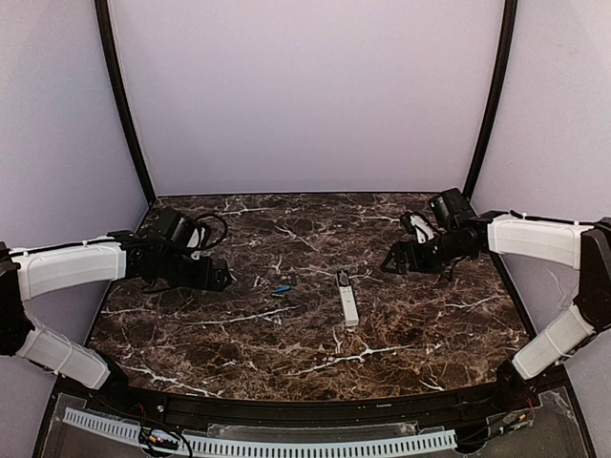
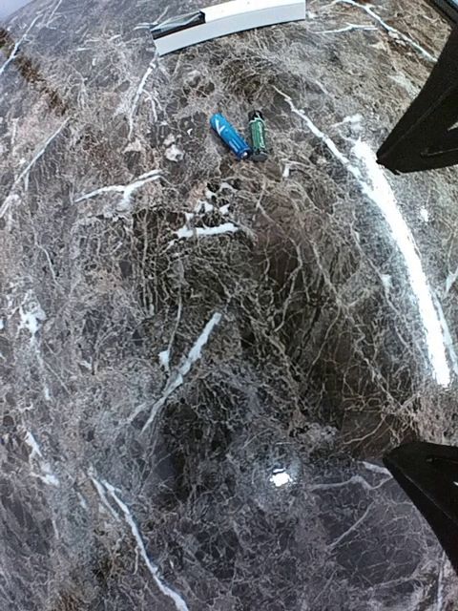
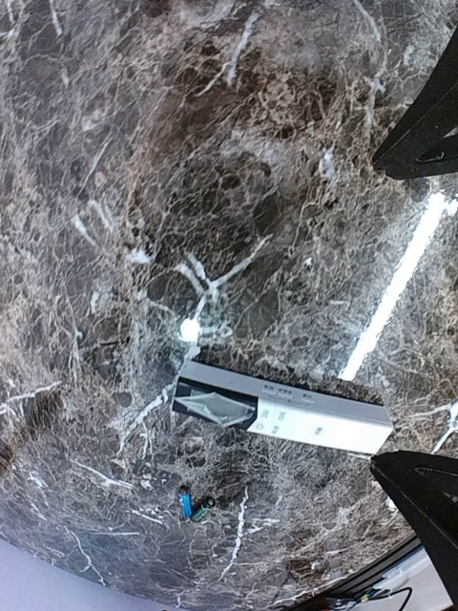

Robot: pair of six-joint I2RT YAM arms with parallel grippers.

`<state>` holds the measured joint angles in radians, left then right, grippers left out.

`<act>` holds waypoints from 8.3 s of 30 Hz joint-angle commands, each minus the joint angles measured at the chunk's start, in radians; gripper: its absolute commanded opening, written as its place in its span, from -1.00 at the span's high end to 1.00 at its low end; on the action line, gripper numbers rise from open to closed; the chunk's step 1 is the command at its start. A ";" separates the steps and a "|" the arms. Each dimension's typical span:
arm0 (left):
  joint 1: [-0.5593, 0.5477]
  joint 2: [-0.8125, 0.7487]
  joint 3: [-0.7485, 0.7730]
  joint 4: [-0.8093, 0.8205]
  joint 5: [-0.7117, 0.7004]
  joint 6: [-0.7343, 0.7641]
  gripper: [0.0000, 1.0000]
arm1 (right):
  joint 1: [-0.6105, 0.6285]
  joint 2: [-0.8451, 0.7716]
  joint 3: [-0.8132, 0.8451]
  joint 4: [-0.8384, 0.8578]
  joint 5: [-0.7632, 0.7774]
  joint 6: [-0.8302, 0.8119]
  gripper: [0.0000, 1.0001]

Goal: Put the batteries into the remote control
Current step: Pick up the remote control from the center of the board, then remove the battery cover from the remote control.

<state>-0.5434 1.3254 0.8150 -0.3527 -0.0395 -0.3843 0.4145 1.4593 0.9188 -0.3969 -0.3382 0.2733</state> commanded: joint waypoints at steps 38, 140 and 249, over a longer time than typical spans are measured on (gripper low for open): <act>-0.003 -0.230 -0.162 0.115 -0.068 -0.058 -1.00 | 0.397 0.613 0.669 -0.513 0.383 0.142 -0.25; -0.315 0.314 0.216 1.172 0.761 -0.325 -0.11 | 0.172 0.127 -0.153 1.691 -0.745 0.838 1.00; -0.591 0.203 0.054 1.194 0.023 0.696 -0.70 | 0.126 -0.060 -0.379 1.710 -0.150 1.127 1.00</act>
<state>-1.1183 1.5002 0.8181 0.7879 0.0612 0.2329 0.5133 1.3609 0.5652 1.1828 -0.5236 1.3468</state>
